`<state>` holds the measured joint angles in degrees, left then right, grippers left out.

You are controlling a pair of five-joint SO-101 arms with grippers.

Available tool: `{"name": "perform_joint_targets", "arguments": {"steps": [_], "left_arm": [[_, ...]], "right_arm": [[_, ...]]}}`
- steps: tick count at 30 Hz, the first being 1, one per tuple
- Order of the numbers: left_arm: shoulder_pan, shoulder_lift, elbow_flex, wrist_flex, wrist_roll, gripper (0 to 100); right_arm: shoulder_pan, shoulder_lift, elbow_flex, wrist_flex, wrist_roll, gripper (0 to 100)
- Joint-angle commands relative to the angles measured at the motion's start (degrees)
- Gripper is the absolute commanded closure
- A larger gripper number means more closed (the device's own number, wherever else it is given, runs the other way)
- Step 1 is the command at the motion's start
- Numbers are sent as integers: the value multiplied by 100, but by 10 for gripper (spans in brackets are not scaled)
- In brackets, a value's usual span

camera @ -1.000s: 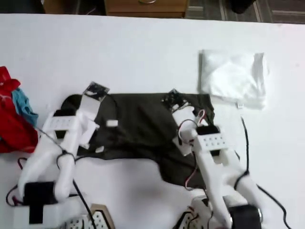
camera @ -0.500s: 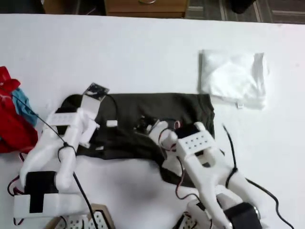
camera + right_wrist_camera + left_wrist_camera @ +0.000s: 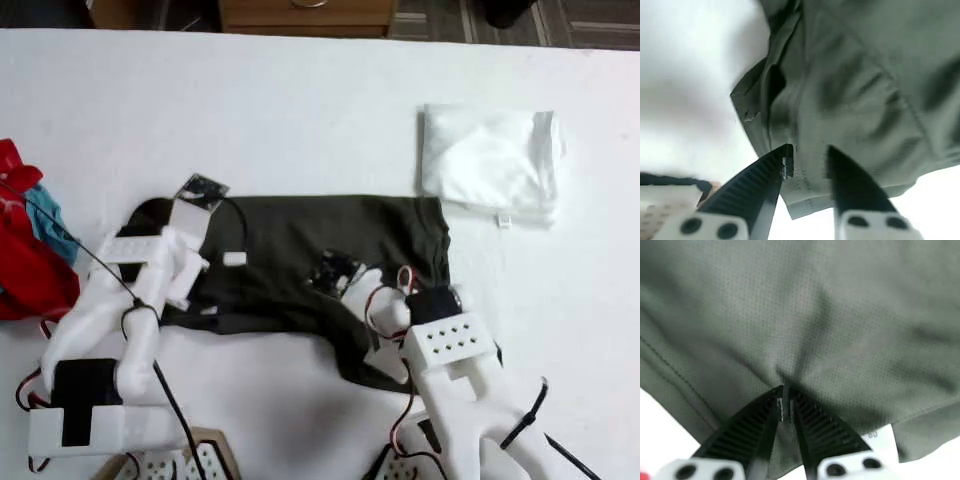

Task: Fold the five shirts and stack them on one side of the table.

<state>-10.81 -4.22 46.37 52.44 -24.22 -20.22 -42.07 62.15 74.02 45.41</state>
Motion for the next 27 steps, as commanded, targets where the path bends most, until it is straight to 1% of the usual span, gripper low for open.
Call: {"name": "perform_joint_targets", "arguments": {"steps": [1,4,7,12,16,20,23,27], "left_arm": [[-44,44,-48,-141,26,973],[-44,44,-57,-141,26,973],[-44,44,-57,-141,26,973],[-44,44,-48,-193,26,973],[-44,44,-48,-202,26,973],[-44,44,-48,-211,26,973],[-44,44,-48,-211,26,973],[-44,44,-48,-211,26,973]], "right_arm": [[31,-154,18,4,9,824],[-40,-163,18,242,18,817],[-356,-171,88,453,264,817],[-760,-145,141,470,360,808],[-901,-145,290,391,492,772],[-945,-145,378,382,686,769],[-945,-136,536,189,686,769],[-927,84,923,-365,695,769]]}}
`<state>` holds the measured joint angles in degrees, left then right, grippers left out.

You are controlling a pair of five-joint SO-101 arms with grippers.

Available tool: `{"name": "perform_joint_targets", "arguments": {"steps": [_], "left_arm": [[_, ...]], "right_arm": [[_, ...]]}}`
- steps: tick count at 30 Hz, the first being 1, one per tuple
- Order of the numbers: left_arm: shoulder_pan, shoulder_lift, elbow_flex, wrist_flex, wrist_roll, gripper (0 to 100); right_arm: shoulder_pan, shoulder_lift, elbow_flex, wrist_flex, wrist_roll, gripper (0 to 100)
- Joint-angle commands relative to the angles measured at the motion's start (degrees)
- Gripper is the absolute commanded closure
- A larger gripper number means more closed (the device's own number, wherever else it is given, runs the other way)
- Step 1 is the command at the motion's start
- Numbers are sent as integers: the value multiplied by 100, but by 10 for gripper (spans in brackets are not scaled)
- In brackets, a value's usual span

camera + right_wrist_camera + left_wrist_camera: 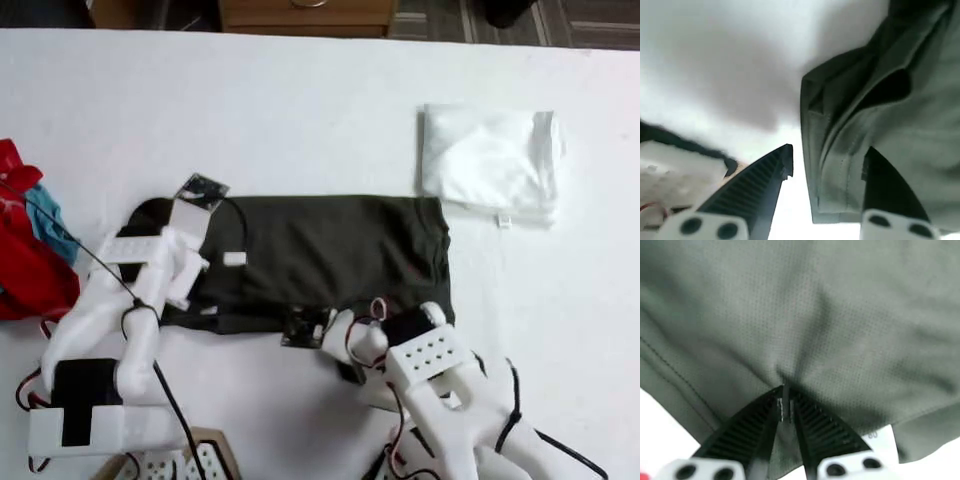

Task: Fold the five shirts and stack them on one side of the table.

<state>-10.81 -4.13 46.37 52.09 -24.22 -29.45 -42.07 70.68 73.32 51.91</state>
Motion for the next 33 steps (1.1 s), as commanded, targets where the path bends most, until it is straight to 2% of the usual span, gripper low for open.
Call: {"name": "perform_joint_targets", "arguments": {"steps": [1,8,12,14,16,17,19,21,26,33], "left_arm": [[-44,35,-48,-176,26,973],[-44,35,-48,-176,26,973],[-53,35,-40,-176,26,973],[-53,35,-40,-176,26,973],[-53,35,-40,-176,26,973],[-53,35,-40,-167,26,973],[-53,35,-40,-167,26,973],[-53,35,-40,-167,26,973],[-53,35,-40,-167,26,973],[-53,35,-31,-167,26,973]], "right_arm": [[4,224,70,-356,44,769],[22,1473,62,-1095,9,772],[31,2000,-158,-1121,9,779],[75,2149,-202,-1121,26,847],[75,2202,-237,-1121,26,974],[84,2193,-237,-1112,26,991],[84,2193,-246,-1112,26,957],[84,2193,-255,-1112,26,985],[84,2185,-334,-1068,26,981],[338,2193,-1785,-4,35,981]]}}
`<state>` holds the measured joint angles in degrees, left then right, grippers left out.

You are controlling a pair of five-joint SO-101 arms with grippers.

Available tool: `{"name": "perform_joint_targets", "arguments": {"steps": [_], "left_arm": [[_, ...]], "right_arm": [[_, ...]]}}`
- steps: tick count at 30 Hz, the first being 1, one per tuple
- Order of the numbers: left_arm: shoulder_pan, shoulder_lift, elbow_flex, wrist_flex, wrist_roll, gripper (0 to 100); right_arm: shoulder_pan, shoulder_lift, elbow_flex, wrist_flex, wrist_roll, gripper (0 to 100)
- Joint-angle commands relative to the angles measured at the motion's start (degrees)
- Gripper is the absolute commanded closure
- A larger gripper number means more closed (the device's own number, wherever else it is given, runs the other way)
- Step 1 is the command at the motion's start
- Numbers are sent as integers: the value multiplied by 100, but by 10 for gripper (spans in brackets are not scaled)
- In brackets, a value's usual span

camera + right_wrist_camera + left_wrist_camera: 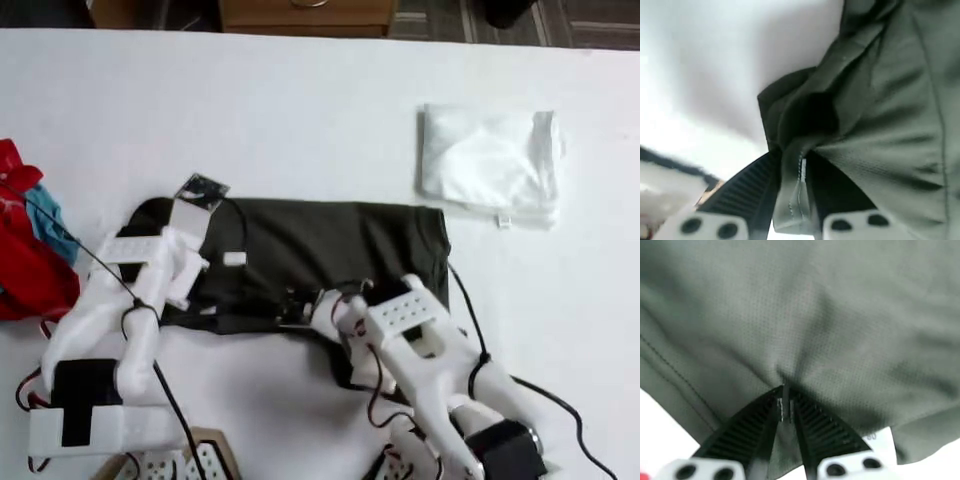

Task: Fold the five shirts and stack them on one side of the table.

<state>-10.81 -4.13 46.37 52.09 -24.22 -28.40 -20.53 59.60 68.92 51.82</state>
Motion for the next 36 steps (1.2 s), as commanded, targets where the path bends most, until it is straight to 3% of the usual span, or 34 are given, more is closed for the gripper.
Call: {"name": "perform_joint_targets", "arguments": {"steps": [1,12,26,30,36], "left_arm": [[-53,35,-31,-167,26,973],[-62,35,-31,-167,26,973],[-62,35,-31,-158,26,973],[-62,35,-31,-158,26,973],[-62,35,-31,-158,35,973]], "right_arm": [[356,57,-976,558,53,981],[971,347,-2936,936,730,981],[1376,3662,-5952,971,712,981],[1446,4127,-6585,971,-141,943],[1763,4215,-7244,822,-2163,869]]}}
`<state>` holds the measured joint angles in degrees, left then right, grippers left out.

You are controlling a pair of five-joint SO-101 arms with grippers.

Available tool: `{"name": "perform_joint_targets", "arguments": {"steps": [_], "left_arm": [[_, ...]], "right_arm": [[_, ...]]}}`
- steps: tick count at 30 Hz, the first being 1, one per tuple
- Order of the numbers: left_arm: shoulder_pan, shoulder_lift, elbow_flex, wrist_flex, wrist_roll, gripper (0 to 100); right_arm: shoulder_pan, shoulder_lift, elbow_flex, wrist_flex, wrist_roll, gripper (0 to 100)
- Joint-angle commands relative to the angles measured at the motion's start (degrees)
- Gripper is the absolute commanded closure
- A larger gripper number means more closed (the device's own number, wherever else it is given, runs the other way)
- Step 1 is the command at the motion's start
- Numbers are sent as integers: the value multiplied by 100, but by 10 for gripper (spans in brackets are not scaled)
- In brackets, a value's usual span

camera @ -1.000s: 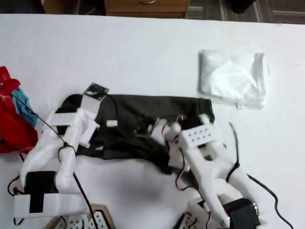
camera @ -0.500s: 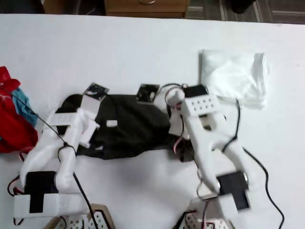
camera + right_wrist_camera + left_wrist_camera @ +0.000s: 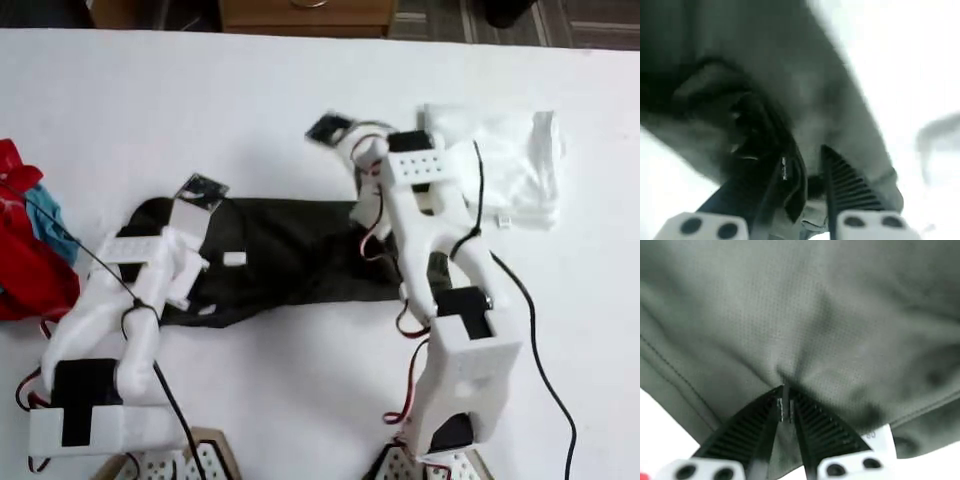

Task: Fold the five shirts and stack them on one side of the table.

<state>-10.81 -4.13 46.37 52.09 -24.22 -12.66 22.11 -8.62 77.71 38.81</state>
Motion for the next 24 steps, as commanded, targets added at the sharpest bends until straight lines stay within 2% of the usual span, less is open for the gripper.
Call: {"name": "perform_joint_targets", "arguments": {"steps": [1,4,9,11,14,19,24], "left_arm": [[-62,35,-31,-158,35,973],[-62,35,-31,-158,35,973],[-62,35,-31,-158,35,973],[-62,35,-31,-167,35,973],[-53,35,-31,-167,35,973],[-44,35,-31,-167,35,973],[-44,35,-31,-176,35,973]], "right_arm": [[259,-57,-554,-40,-1099,872],[505,-57,-835,-4,-1503,872],[734,-259,-1187,743,-1477,873],[752,-637,-1240,1095,-1266,890],[637,-1393,-1116,1560,-791,979],[303,-2624,-193,1868,-422,980],[119,-3503,1495,1499,-396,979]]}}
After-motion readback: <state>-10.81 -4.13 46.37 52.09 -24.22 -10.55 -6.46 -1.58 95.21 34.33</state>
